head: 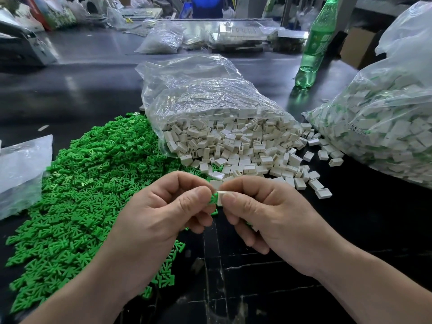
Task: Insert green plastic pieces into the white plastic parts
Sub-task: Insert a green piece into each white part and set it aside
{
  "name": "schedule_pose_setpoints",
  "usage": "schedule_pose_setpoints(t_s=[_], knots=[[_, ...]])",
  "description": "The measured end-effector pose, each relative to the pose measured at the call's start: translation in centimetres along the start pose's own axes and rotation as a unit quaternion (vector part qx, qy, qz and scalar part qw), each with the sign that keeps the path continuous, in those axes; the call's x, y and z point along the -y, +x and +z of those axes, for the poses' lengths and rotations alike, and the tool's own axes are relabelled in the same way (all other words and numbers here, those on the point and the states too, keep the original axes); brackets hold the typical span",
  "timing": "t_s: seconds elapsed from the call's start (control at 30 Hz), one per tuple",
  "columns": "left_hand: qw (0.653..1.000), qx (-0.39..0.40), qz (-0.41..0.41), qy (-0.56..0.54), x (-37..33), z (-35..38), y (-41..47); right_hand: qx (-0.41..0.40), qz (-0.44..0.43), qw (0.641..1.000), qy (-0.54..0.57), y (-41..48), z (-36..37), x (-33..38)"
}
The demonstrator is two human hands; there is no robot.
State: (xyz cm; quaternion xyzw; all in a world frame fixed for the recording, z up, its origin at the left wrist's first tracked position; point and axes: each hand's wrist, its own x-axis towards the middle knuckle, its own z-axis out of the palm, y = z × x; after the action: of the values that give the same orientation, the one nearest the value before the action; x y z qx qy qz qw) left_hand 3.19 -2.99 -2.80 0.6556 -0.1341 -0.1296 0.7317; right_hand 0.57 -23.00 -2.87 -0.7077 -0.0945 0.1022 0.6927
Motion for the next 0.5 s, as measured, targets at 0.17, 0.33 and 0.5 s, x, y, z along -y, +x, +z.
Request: schedule_pose_setpoints(t_s=[0.17, 0.33, 0.5], knots=[[0.975, 0.123, -0.071, -0.174, -0.08, 0.76, -0.03, 0.041, 0.024, 0.994, 0.098, 0.04, -0.07, 0.16], [0.95, 0.165, -0.109, -0.242, -0.32, 0.91, -0.05, 0.064, 0.05, 0.988, 0.129, -0.09, 0.11, 0.31], [0.943, 0.153, -0.13, -0.266, -0.16, 0.92, 0.02, 0.06, 0.058, 0.992, 0.1, -0.27, 0.1, 0.57]])
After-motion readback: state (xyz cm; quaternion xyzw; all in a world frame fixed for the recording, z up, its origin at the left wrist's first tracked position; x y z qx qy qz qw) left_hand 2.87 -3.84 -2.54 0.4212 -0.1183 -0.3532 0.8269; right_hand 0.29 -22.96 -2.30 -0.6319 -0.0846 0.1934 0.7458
